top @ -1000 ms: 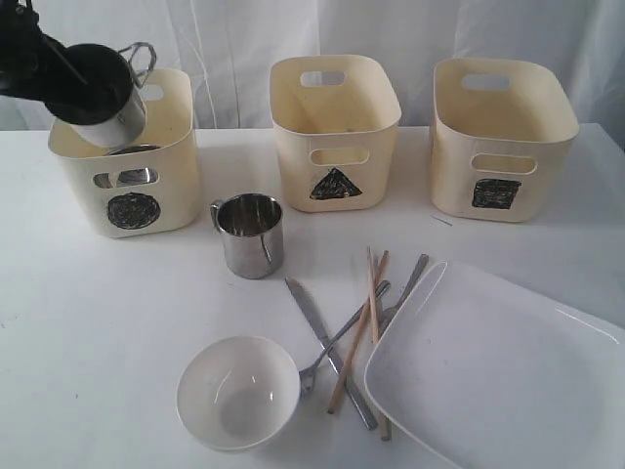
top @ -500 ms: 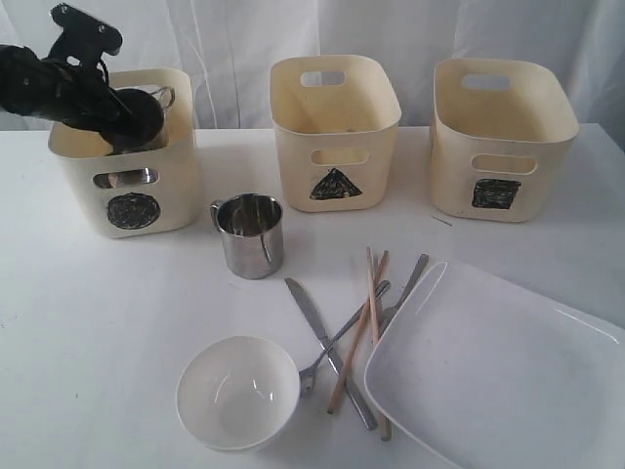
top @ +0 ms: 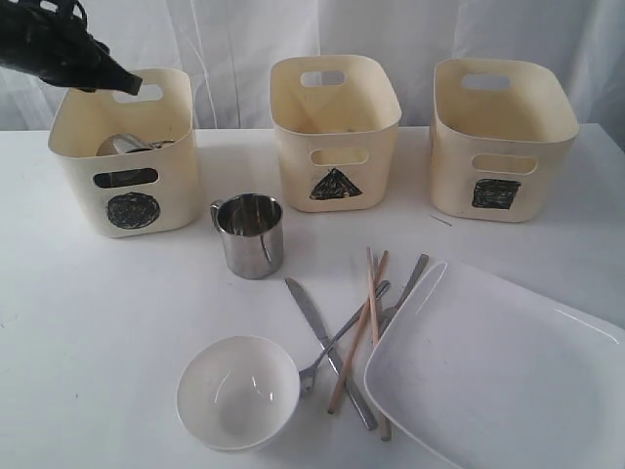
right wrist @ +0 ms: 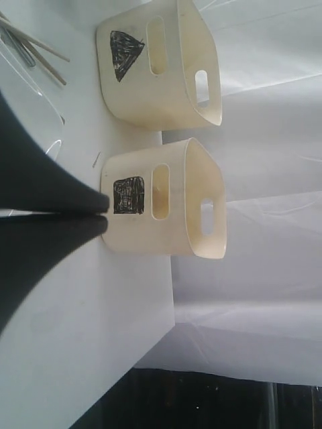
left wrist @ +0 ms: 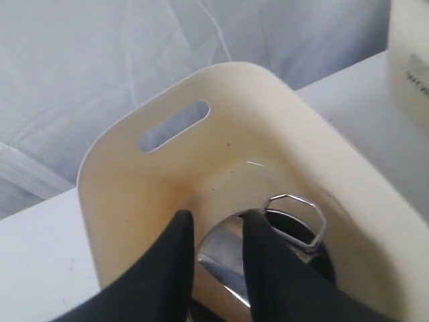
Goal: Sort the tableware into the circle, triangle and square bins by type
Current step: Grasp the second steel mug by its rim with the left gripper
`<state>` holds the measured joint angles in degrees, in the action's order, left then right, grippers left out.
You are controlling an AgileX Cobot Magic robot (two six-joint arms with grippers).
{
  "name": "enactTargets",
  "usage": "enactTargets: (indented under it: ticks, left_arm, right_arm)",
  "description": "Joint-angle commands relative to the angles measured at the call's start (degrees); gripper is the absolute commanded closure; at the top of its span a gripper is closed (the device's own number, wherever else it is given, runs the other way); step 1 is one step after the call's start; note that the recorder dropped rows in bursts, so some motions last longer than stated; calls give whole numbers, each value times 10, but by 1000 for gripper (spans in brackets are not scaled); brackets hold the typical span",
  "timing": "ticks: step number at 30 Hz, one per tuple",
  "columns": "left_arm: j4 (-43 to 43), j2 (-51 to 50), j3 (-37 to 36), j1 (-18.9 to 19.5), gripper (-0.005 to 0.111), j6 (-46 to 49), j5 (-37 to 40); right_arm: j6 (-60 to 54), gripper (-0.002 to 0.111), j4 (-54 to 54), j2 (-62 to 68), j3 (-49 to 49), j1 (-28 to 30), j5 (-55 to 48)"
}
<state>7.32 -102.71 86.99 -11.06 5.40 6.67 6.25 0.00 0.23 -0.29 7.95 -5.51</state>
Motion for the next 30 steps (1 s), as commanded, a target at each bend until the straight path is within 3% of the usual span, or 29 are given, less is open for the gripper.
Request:
enactTargets:
  ticks: [1,5,9,11,16,30]
  left_arm:
    - [1,85,-33,-38,74,-39,97]
    - [-1,137,-93,-87,70,-65,160]
    - [-14,140,-138,-127,45,-110,155]
    - [-14,129,-145,-139,41,-139,140]
    - [-17,86,-145,-159,41,-185,103]
    - [-18,0,-122,-165,41,-279,75]
  right_arm:
    - [0,108,0,-2,3,-1,7]
    - [0,108,0,-2,3,-1,7]
    - [0,108,0,-2,3,-1,7]
    - [0,108,0,-2,3,-1,7]
    - [0,108,0,-2,3,-1,9]
    - [0,108,0,-2,3,-1,9]
